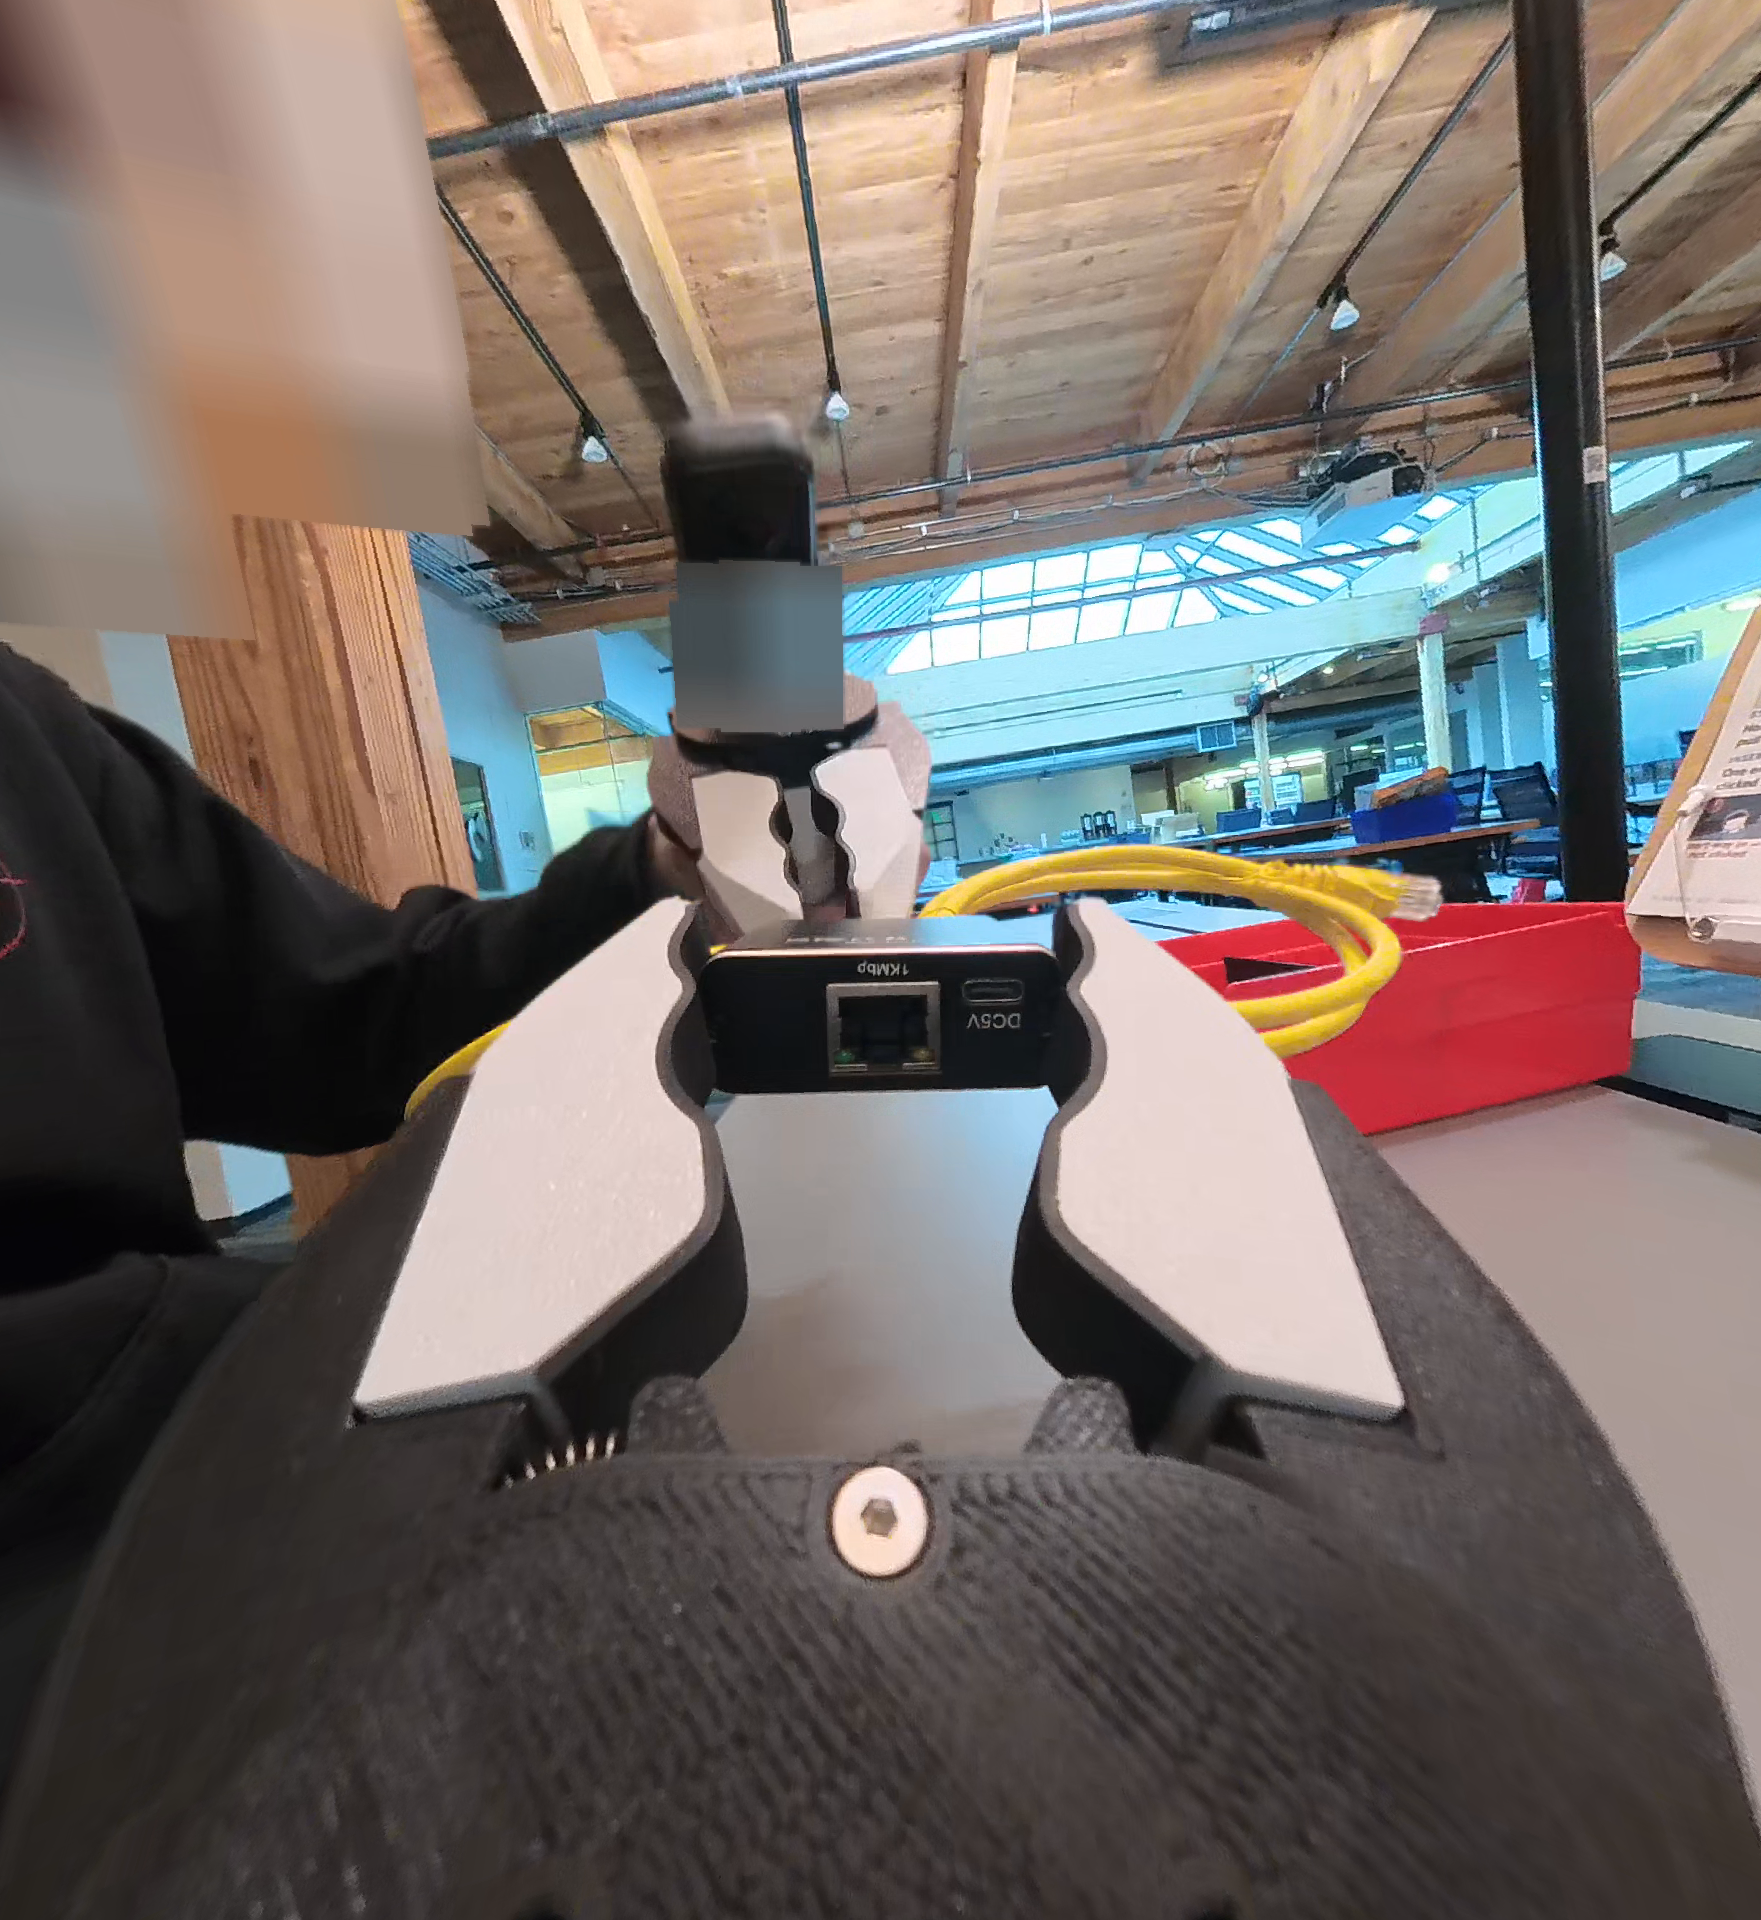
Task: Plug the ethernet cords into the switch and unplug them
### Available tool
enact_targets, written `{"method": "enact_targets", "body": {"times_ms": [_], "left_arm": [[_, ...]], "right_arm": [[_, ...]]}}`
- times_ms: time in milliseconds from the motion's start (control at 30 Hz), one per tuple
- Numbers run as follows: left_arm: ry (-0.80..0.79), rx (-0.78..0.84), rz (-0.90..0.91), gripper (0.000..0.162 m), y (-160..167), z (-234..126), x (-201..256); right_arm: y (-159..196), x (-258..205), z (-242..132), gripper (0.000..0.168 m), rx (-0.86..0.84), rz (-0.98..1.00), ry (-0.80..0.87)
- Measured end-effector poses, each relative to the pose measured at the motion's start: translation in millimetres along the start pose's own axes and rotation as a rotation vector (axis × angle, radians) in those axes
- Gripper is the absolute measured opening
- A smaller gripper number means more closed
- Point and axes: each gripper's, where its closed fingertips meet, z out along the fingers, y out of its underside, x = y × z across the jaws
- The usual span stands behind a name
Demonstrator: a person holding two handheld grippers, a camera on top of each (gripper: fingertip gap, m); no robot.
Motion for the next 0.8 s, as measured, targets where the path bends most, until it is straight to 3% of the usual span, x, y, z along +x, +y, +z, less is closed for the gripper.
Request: {"method": "enact_targets", "body": {"times_ms": [267, 600, 800], "left_arm": [[-0.015, 0.195, -0.002, 0.01, -2, 0, 4], [-0.041, 0.057, 0.075, 0.01, 8, 9, 0], [0.006, 0.263, -0.059, 0.01, -8, 1, -3]], "right_arm": [[1, -3, 0, 0.065, -0.002, 0.002, -0.024], [5, 3, 0, 0.066, -0.005, 0.057, 0.005], [0, 4, 0, 0.066, 0.027, 0.062, 0.012]]}}
